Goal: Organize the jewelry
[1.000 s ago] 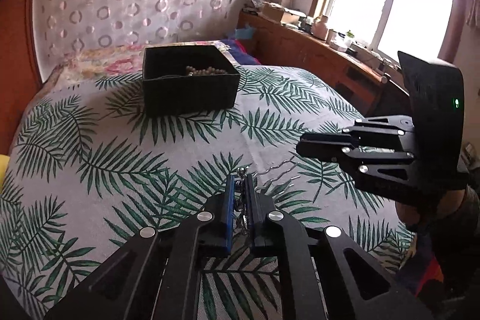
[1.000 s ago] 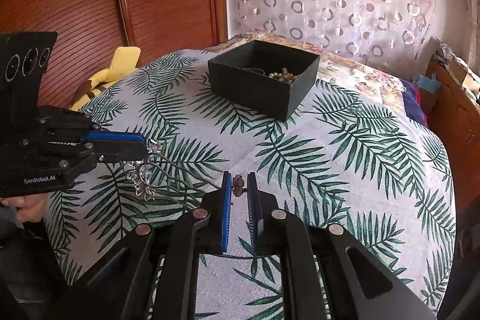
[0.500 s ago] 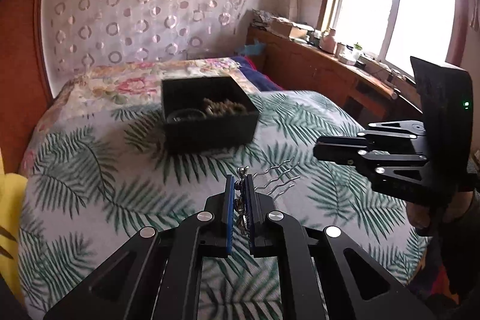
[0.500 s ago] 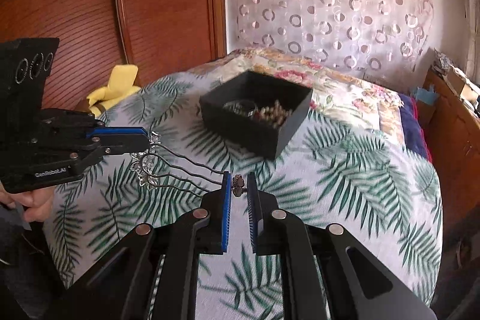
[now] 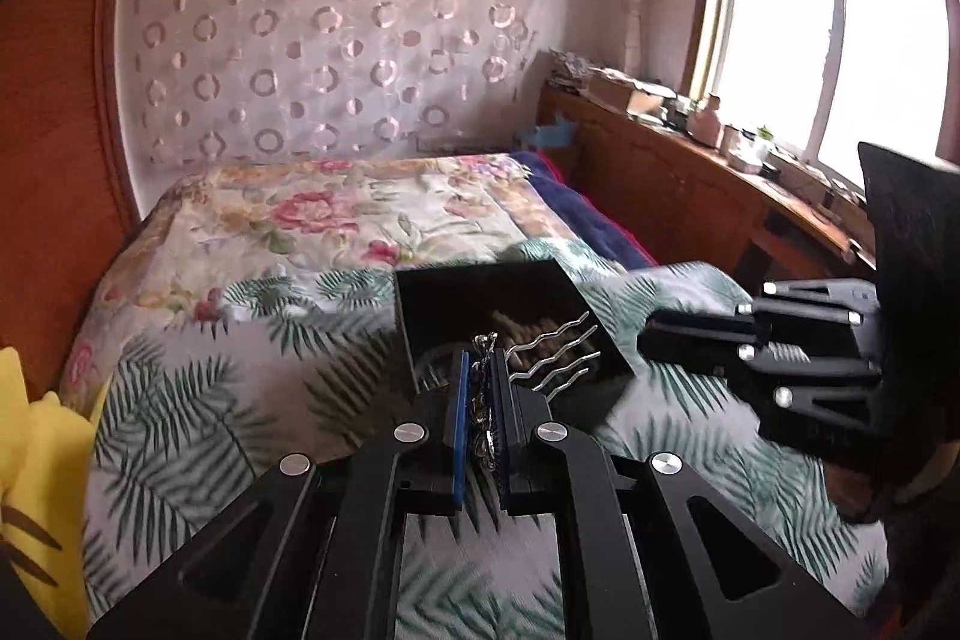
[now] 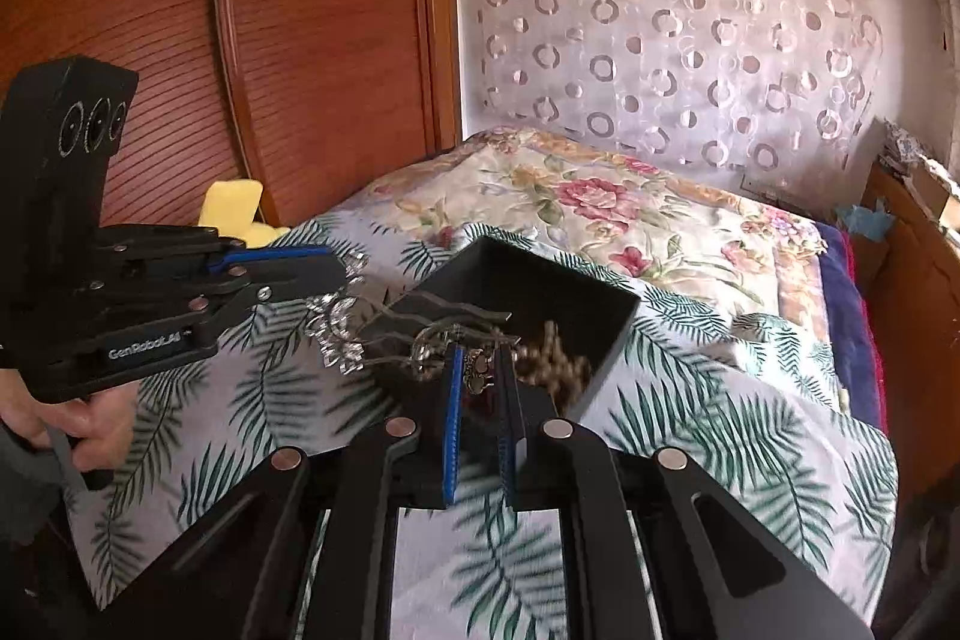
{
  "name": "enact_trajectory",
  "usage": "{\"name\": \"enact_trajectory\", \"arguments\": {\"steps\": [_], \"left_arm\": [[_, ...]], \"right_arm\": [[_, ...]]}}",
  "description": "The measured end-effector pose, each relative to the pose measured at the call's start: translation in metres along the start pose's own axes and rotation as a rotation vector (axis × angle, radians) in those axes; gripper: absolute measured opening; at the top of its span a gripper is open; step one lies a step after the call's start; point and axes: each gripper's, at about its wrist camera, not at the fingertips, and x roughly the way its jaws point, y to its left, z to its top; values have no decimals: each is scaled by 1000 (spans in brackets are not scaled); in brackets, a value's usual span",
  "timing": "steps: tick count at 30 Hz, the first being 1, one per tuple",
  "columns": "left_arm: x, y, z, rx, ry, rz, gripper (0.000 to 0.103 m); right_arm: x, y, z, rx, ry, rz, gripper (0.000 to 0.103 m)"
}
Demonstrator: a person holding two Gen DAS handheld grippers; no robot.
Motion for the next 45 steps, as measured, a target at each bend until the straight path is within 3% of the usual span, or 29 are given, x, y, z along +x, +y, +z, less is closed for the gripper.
{"name": "enact_trajectory", "arguments": {"steps": [7,9,11,12,13,16,19,23,27,29,35,45], "left_arm": [[35,12,16,-13,23,12,6],[39,11,16,-13,35,15,7],[39,10,16,0,25,44,8],[37,10,15,2,22,49,18],[34,10,15,-3,18,47,33],[22,10,12,-4,-1,69,48],[7,6,7,0,-18,98,76],[-19,-2,-4,14,-46,136,93],[-44,-12,-21,20,-46,168,95],[-54,-14,-30,5,-41,172,95],[-82,-19,-51,-40,-52,193,95],[-99,-19,-63,-35,-57,212,95]], "right_arm": [[40,-9,5,9,42,-10,13],[45,-11,4,23,50,-14,28],[46,-13,2,36,51,-18,31],[45,-14,1,38,50,-20,34],[41,-14,0,41,43,-25,36],[26,-15,-5,63,22,-45,38],[-1,-11,-14,91,-28,-74,55],[-37,-3,-30,119,-80,-126,70],[-70,10,-45,154,-133,-181,95],[-87,17,-55,177,-166,-206,101],[-112,29,-73,217,-191,-254,101],[-119,37,-82,237,-211,-322,101]]}}
